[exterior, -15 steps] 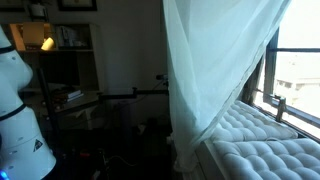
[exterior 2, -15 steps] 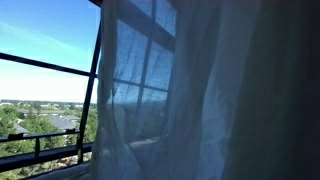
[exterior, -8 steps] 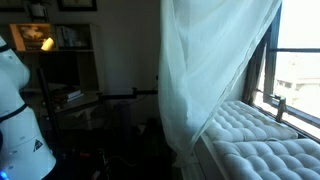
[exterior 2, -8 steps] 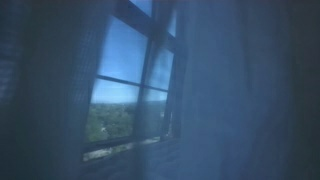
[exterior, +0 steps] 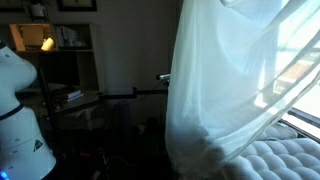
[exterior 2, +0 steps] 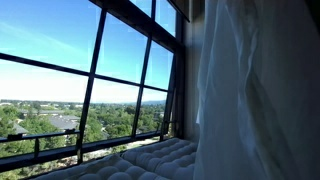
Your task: Open the curtain
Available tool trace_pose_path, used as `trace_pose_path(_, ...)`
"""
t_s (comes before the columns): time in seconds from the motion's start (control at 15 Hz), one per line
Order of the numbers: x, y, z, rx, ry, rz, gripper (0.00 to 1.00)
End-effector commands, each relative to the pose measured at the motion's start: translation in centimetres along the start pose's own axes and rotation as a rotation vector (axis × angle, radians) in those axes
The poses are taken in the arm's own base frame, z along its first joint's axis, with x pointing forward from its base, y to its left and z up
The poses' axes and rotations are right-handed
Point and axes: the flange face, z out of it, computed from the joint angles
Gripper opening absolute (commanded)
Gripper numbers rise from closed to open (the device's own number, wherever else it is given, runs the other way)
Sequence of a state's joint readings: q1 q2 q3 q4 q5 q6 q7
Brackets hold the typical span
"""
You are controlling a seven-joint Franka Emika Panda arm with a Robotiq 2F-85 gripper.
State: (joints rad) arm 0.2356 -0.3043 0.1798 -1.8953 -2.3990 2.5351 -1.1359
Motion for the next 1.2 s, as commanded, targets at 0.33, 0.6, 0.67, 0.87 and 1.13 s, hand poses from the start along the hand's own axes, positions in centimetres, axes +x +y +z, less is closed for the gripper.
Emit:
trace_pose_path(0.33,2.3,-0.4,-1.0,0.225,0.065,0.063,0.01)
trace_pose_path(0.6,2.4,-0.3,-1.0,0.223,0.067,0.062,0.01)
trace_pose_path(0.67,2.4,-0.3,-1.0,0.223,0.067,0.063,0.01)
trace_pose_path(0.87,2.4,-0.3,-1.0,0.223,0.067,0.062,0.01)
trace_pose_path(1.13,2.4,-0.3,-1.0,0.223,0.067,0.062,0.01)
